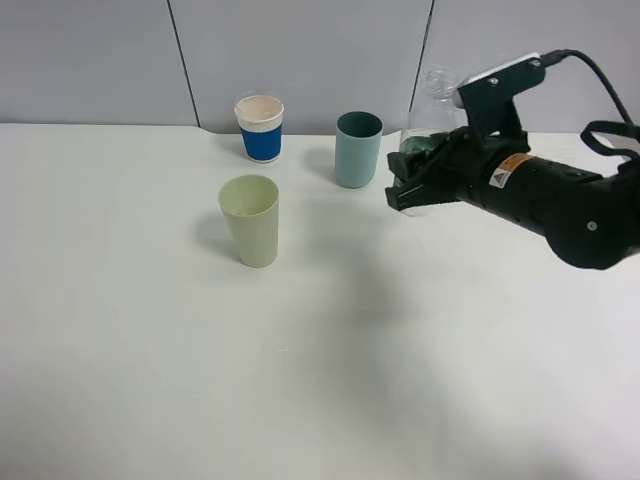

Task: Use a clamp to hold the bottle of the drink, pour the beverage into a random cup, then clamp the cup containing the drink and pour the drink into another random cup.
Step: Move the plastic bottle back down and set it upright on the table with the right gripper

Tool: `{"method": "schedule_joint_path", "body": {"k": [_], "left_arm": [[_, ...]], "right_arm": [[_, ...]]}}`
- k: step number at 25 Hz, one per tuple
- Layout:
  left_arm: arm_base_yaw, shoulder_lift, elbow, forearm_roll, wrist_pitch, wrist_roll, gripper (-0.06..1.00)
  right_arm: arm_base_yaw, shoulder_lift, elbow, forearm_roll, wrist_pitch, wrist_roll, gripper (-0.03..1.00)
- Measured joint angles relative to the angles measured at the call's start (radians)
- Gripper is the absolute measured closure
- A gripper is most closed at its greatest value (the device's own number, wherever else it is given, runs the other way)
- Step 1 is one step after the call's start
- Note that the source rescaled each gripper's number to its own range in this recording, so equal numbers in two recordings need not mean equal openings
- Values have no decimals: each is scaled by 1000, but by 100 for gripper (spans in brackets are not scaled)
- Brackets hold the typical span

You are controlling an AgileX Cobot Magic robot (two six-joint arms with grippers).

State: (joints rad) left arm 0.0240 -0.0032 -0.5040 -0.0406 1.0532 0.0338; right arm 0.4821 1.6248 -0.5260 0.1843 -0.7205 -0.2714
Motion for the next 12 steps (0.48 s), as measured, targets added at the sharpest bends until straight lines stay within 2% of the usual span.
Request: {"method": "schedule_joint_path", "body": {"k": [3, 8, 12], "left_arm": [[0, 0, 0, 0, 0, 0, -6], [0, 0, 0, 0, 0, 0, -6], [0, 0, 0, 0, 0, 0, -6]], "right_arm": [[-1, 10, 41, 79, -108, -1, 95], [-1, 93, 45, 95, -204, -2, 95], [-1, 205, 45, 101, -322, 2, 95]]}}
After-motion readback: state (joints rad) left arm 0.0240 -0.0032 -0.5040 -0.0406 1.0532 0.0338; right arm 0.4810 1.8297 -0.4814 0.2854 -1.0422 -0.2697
